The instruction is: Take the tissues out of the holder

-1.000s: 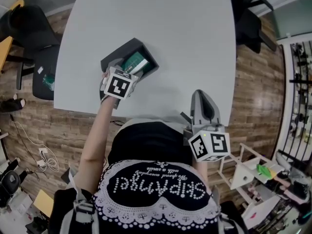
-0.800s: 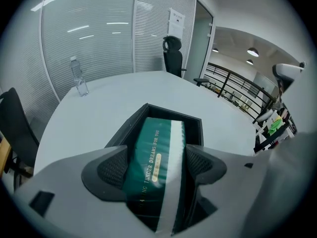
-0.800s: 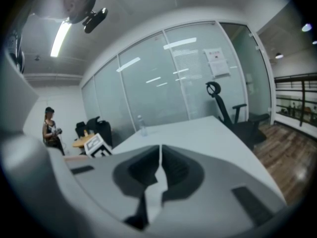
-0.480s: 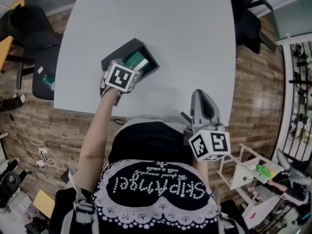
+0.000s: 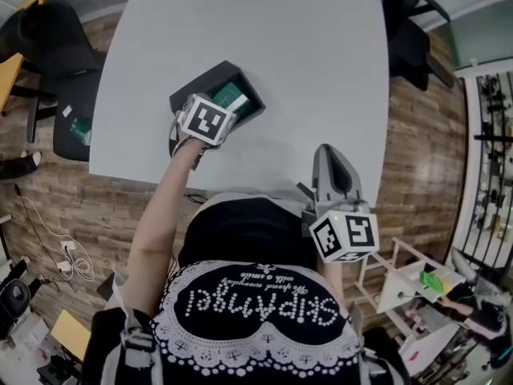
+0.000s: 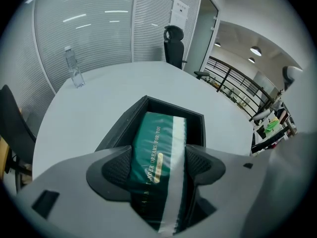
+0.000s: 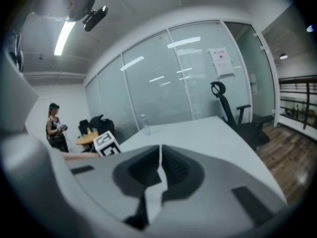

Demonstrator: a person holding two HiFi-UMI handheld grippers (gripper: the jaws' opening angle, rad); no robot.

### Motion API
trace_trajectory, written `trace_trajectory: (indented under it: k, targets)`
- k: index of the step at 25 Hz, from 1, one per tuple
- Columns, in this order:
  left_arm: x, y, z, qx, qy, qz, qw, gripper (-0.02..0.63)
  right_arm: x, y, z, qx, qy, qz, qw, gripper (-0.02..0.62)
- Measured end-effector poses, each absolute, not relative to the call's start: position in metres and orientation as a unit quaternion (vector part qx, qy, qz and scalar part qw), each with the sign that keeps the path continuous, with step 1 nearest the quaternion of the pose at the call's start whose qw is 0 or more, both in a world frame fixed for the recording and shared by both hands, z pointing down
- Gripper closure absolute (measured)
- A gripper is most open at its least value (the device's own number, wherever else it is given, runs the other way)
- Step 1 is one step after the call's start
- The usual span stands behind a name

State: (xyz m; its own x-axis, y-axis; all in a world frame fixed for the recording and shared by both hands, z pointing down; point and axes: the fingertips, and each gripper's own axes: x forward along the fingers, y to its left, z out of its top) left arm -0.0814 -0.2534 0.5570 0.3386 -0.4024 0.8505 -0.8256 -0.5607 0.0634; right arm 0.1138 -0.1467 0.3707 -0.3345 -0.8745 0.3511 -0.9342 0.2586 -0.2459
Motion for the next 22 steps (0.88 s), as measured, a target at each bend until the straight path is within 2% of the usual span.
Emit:
trace_trajectory:
  k: [22]
  targets:
    - [-0.082,-0.246,0.532,0.796,-0.391,0.402,0.229,0.268,0.110,-0.143,0.366,0.574,-0.790,0.200,0.074,0.560]
